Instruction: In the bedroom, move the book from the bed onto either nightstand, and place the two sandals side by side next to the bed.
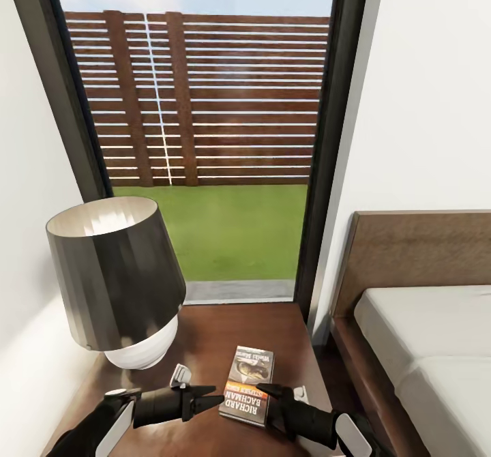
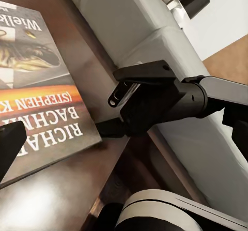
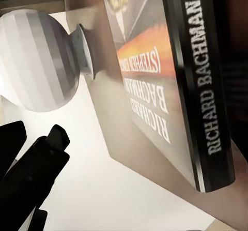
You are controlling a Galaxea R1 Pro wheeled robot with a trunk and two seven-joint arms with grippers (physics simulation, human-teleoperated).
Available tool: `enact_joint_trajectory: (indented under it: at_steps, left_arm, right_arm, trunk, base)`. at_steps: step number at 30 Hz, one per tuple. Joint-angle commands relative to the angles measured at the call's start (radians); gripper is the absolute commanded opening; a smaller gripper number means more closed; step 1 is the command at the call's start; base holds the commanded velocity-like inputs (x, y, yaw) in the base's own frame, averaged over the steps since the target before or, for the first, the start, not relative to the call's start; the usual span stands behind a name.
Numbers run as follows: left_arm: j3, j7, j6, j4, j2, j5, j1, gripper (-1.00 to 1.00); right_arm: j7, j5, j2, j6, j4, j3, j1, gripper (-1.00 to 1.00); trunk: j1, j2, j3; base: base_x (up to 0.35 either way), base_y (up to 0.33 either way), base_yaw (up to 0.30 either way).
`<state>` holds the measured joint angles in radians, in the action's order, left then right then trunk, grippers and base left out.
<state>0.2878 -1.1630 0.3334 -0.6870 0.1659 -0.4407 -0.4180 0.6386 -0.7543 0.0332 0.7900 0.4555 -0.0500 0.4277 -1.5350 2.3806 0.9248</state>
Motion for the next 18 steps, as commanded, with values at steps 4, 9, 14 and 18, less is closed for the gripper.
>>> enact_joint_trajectory:
  at_steps: [4, 9, 14, 18]
  left_arm:
    - [0.005, 0.000, 0.010, 0.000, 0.001, -0.010, -0.001, 1.00]
    - [0.006, 0.003, 0.010, 0.000, 0.000, -0.010, -0.001, 1.00]
    - [0.006, 0.005, 0.010, 0.000, 0.000, -0.010, -0.001, 1.00]
    - [0.005, 0.005, 0.010, 0.000, 0.001, -0.010, -0.001, 1.00]
  right_arm:
    - [0.001, 0.001, 0.001, 0.006, 0.000, -0.005, 0.000, 1.00]
    - [0.001, 0.001, 0.001, 0.006, 0.000, -0.005, 0.001, 1.00]
    - [0.001, 0.001, 0.001, 0.006, 0.000, -0.005, 0.001, 1.00]
    - [0.001, 0.001, 0.001, 0.006, 0.000, -0.005, 0.001, 1.00]
  trunk:
    - [0.000, 0.000, 0.001]
    - [0.000, 0.000, 0.001]
    - [0.000, 0.000, 0.001]
    - [0.000, 0.000, 0.001]
  base:
    - [-0.106, 0.000, 0.000]
    - [-0.311, 0.000, 0.000]
    - [-0.144, 0.000, 0.000]
    - [-0.021, 0.000, 0.000]
